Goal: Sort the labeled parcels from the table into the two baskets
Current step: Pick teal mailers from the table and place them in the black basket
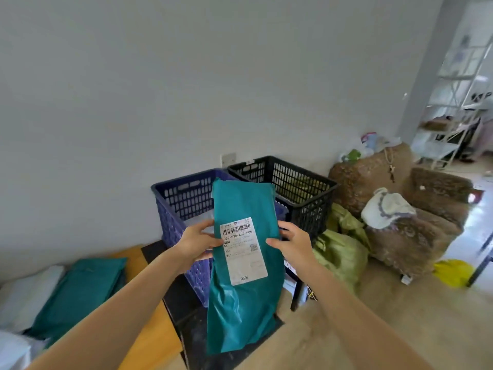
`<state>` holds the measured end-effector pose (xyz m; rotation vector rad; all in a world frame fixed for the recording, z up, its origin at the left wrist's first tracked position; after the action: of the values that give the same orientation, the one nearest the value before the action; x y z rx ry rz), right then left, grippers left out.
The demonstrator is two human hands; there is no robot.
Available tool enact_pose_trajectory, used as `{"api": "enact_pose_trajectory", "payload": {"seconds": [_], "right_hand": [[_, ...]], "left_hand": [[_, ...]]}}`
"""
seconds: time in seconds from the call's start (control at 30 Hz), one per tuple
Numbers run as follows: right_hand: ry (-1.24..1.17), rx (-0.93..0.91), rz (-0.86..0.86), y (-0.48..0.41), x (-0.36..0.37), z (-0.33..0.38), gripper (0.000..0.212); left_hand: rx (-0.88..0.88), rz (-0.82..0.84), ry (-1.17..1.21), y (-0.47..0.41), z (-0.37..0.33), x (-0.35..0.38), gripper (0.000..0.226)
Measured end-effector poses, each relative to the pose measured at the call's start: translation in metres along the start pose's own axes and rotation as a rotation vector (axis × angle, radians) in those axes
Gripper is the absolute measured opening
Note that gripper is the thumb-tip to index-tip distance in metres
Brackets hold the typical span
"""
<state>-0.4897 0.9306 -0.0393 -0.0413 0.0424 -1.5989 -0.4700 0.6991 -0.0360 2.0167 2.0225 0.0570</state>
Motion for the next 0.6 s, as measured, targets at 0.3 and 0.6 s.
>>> {"api": "enact_pose_trajectory", "payload": {"seconds": [0.3,0.6], "right_hand": [[0.021,0.031,-0.113,-0.053,-0.122,-0.027,0.043],[0.108,0.066,-0.161,-0.182,-0.2,-0.033,0.046]], "left_hand": [[-0.021,0.087,-0.056,-0.077,-0.02,0.121,0.047],[-0.006,0.142,0.003,-0.206,-0.056,0.199,0.047]]}}
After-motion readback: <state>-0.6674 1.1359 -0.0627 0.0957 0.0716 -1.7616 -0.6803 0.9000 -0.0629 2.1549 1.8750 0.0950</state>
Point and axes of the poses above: each hand's wrist, its own y-axis away from the middle knuckle, its own x-axis out of the palm, z = x × y, the point moved 8 cm from there along -y, towards the middle knuckle, and after that the axes turned 6 degrees about -y, right-handed, at the moved point
